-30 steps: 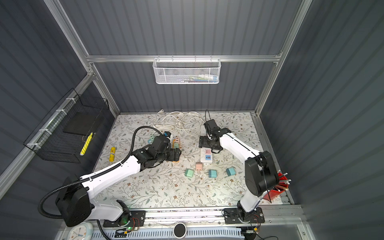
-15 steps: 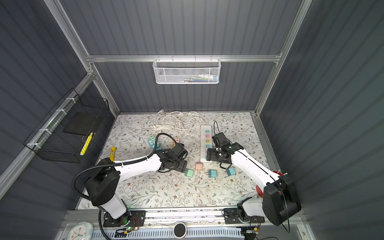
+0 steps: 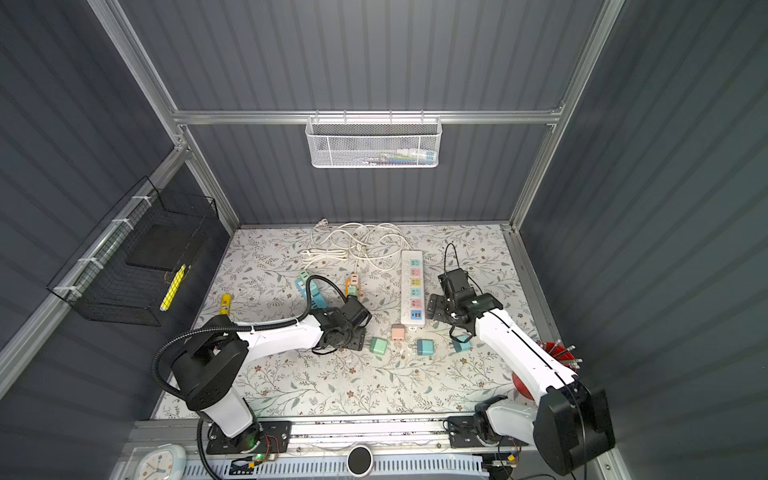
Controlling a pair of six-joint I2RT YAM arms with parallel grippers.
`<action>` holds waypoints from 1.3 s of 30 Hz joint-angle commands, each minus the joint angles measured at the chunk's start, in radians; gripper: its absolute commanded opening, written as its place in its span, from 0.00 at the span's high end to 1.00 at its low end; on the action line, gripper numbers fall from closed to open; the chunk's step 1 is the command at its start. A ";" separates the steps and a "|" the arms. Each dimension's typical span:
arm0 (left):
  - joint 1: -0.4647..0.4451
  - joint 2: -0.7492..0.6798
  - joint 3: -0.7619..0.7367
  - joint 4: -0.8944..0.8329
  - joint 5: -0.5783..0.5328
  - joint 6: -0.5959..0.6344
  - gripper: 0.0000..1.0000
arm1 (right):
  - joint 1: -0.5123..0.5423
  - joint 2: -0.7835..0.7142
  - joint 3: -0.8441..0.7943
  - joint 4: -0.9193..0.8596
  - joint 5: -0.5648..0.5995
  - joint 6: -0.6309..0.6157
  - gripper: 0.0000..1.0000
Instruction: Insert the plug
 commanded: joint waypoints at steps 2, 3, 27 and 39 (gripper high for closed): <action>-0.023 0.064 0.055 -0.005 0.021 -0.020 0.31 | -0.002 0.004 0.006 0.013 -0.032 0.019 0.10; -0.026 0.063 0.055 -0.006 0.017 -0.021 0.32 | -0.002 0.007 0.007 0.017 -0.040 0.021 0.11; -0.070 -0.109 -0.048 0.060 -0.113 -0.119 0.35 | -0.002 0.055 0.110 -0.002 -0.019 -0.035 0.11; -0.062 0.041 0.027 0.092 -0.072 -0.086 0.39 | -0.002 0.083 0.092 0.056 -0.070 -0.035 0.10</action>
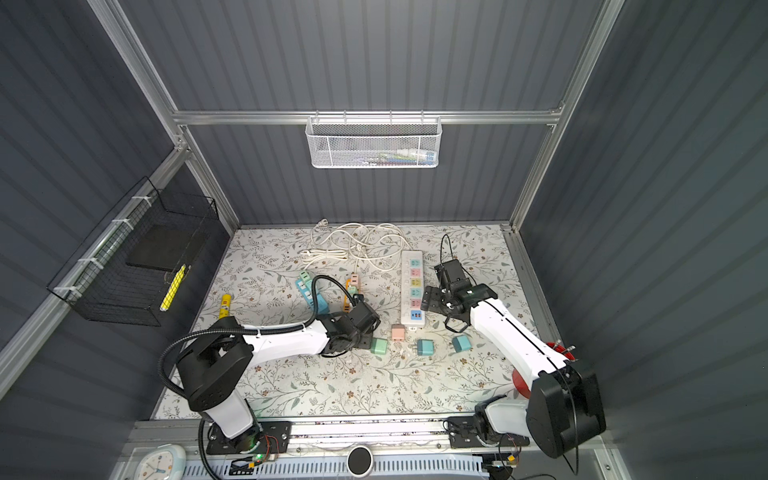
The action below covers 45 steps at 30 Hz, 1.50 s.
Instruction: Insert the plug
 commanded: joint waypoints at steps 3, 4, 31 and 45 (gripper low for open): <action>0.002 0.005 0.010 -0.036 -0.012 -0.010 0.41 | -0.002 0.010 -0.008 0.047 -0.028 -0.016 0.10; 0.002 -0.003 0.003 -0.039 -0.006 -0.013 0.42 | -0.002 0.015 -0.010 0.049 -0.030 -0.016 0.10; -0.172 0.044 0.296 -0.382 0.153 0.072 0.31 | -0.003 -0.066 -0.108 0.089 0.052 -0.025 0.14; -0.177 0.248 0.423 -0.430 0.206 0.126 0.34 | -0.039 -0.160 -0.177 0.114 0.004 -0.072 0.20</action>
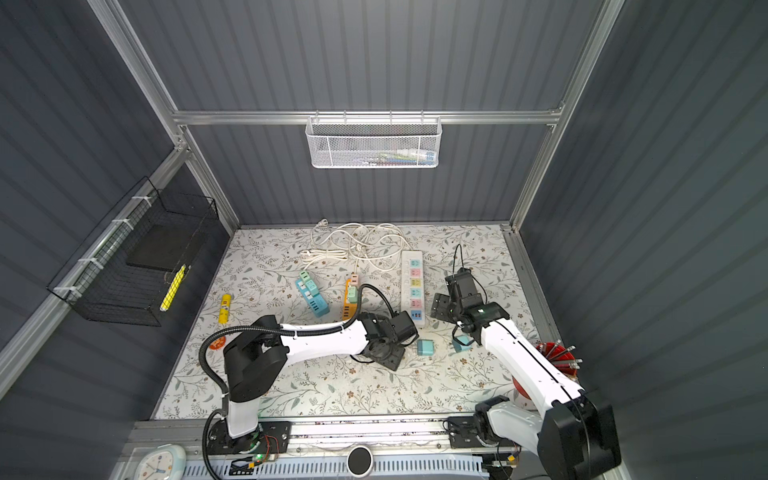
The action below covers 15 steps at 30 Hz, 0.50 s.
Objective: Insert the plug
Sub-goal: 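Lower the left gripper onto the green adapter and grasp it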
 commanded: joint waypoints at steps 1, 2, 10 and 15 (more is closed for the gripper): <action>0.007 0.024 0.030 -0.032 0.030 0.038 0.35 | -0.003 -0.001 -0.011 0.000 -0.021 -0.023 0.20; 0.006 0.032 0.030 -0.035 0.028 0.043 0.35 | -0.003 -0.003 -0.011 0.001 -0.024 -0.023 0.20; 0.026 0.078 0.117 -0.072 0.002 0.072 0.36 | -0.004 0.002 -0.012 0.012 -0.037 -0.038 0.20; 0.038 0.084 0.097 -0.081 -0.003 0.068 0.45 | -0.003 0.012 -0.007 0.012 -0.043 -0.039 0.20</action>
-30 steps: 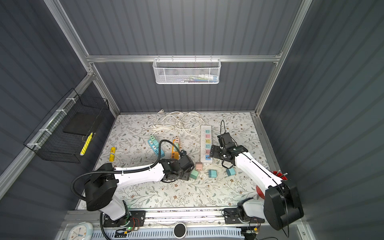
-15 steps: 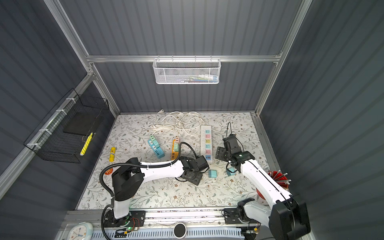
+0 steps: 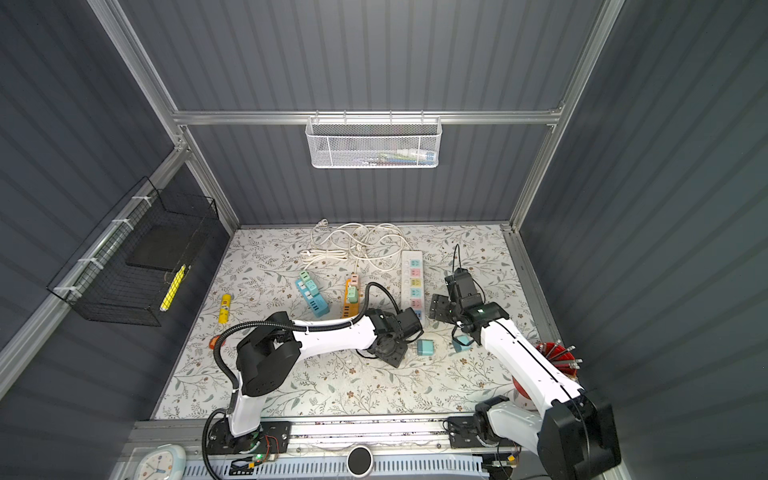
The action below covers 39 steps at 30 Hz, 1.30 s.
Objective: Insert the plug
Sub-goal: 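Lower the left gripper onto the green adapter and grasp it, then lift the green adapter with the left gripper toward the right gripper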
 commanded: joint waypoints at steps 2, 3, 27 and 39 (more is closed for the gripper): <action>0.008 0.011 -0.009 -0.030 -0.004 0.013 0.50 | -0.005 0.008 -0.004 0.008 -0.015 -0.017 0.20; 0.008 0.005 -0.020 -0.025 -0.007 0.018 0.55 | -0.004 0.009 -0.003 0.010 -0.018 -0.015 0.19; 0.008 -0.717 -0.830 1.212 -0.253 0.517 0.67 | 0.173 -0.067 0.145 -0.002 -0.361 -0.089 0.42; 0.031 -0.766 -0.857 1.200 -0.118 0.528 0.62 | 0.282 0.062 0.221 0.056 -0.553 -0.097 0.36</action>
